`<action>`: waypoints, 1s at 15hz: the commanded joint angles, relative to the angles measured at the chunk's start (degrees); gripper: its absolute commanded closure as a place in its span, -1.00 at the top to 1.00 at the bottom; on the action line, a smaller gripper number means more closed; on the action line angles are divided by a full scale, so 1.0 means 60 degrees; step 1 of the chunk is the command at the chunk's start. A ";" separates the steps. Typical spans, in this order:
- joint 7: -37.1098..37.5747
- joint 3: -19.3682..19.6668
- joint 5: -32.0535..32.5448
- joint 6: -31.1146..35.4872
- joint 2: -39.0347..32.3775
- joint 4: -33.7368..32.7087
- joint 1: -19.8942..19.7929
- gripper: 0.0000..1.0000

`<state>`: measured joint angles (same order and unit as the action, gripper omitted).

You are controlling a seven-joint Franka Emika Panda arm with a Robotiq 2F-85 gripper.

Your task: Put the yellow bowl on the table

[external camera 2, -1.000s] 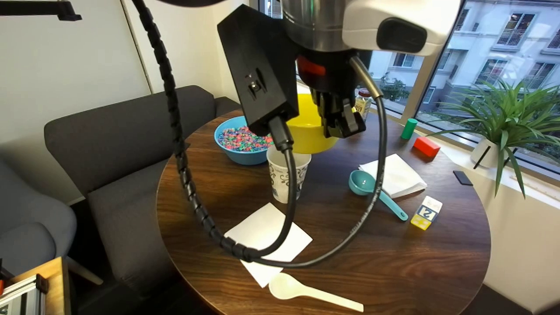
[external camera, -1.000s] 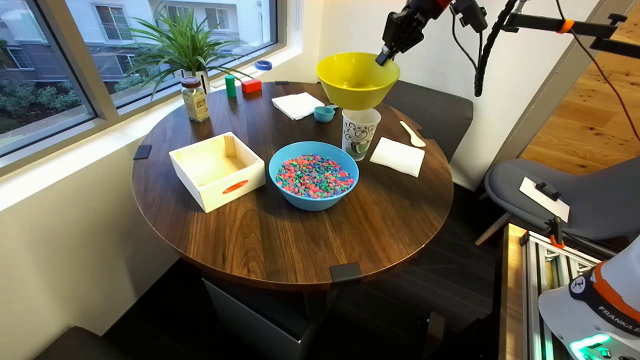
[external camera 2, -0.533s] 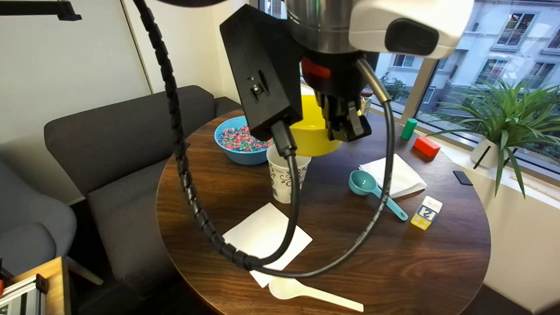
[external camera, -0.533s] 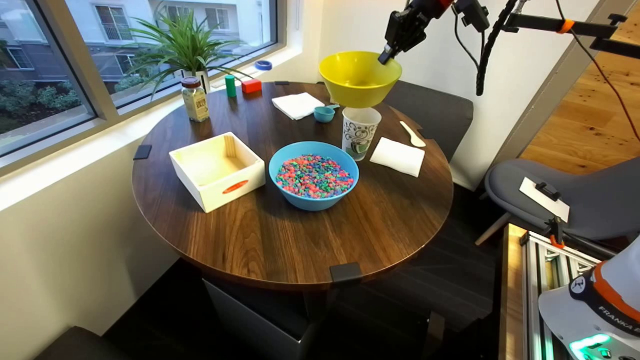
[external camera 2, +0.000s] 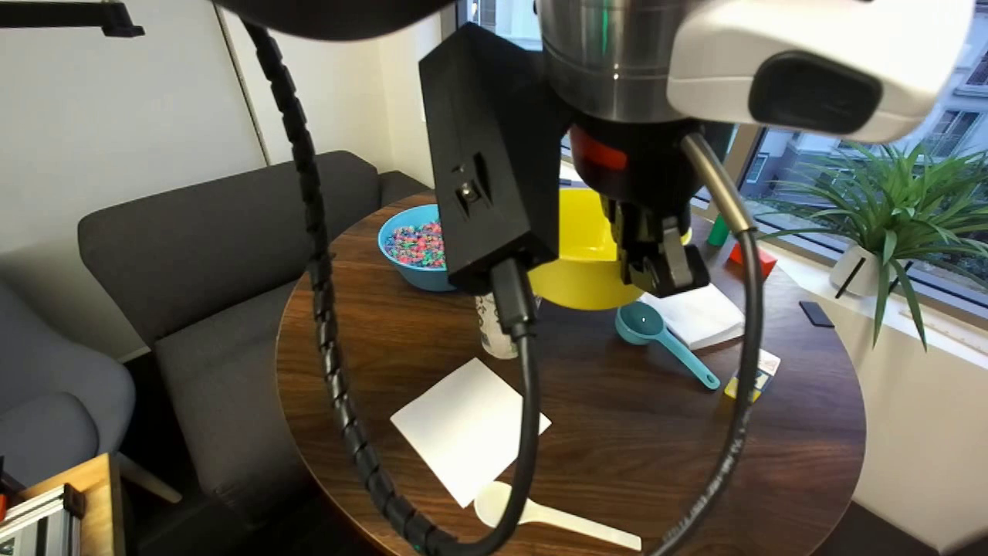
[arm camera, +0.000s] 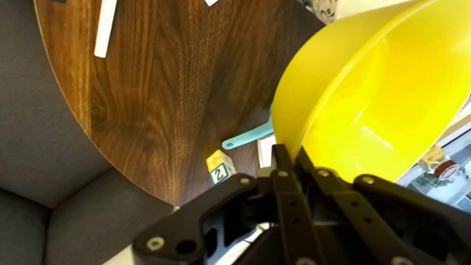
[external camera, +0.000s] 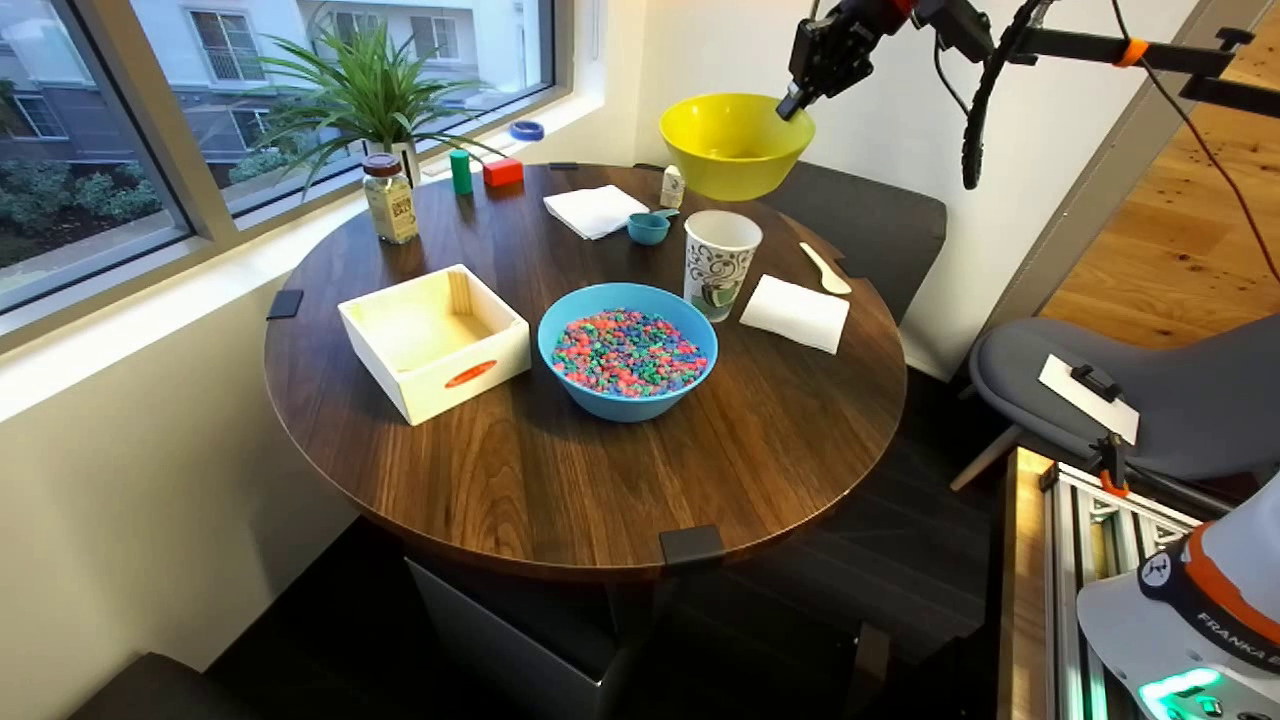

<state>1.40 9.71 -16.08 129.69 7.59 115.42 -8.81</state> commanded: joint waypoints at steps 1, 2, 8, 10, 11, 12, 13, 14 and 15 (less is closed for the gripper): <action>0.0861 -0.0057 0.0621 0.0318 0.0205 0.0424 -0.0118 -0.96; 0.1093 -0.0067 0.0775 0.0336 0.0203 0.0470 -0.0143 -0.96; 0.2441 -0.0074 0.1674 0.0264 0.0237 0.0668 -0.0301 -0.96; 0.2887 -0.0060 0.1925 0.0201 0.0266 0.0758 -0.0378 -0.96; 0.3105 -0.0054 0.2055 0.0155 0.0276 0.0795 -0.0423 -0.96; 0.3312 -0.0051 0.2162 0.0094 0.0280 0.0828 -0.0460 -0.96; 0.3487 -0.0047 0.2261 -0.0009 0.0292 0.0877 -0.0501 -0.96; 0.3637 -0.0044 0.2327 -0.0084 0.0295 0.0915 -0.0535 -0.96; 0.3756 -0.0042 0.2398 -0.0158 0.0293 0.0961 -0.0566 -0.96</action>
<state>20.34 9.73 -3.86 130.29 7.74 119.26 -11.51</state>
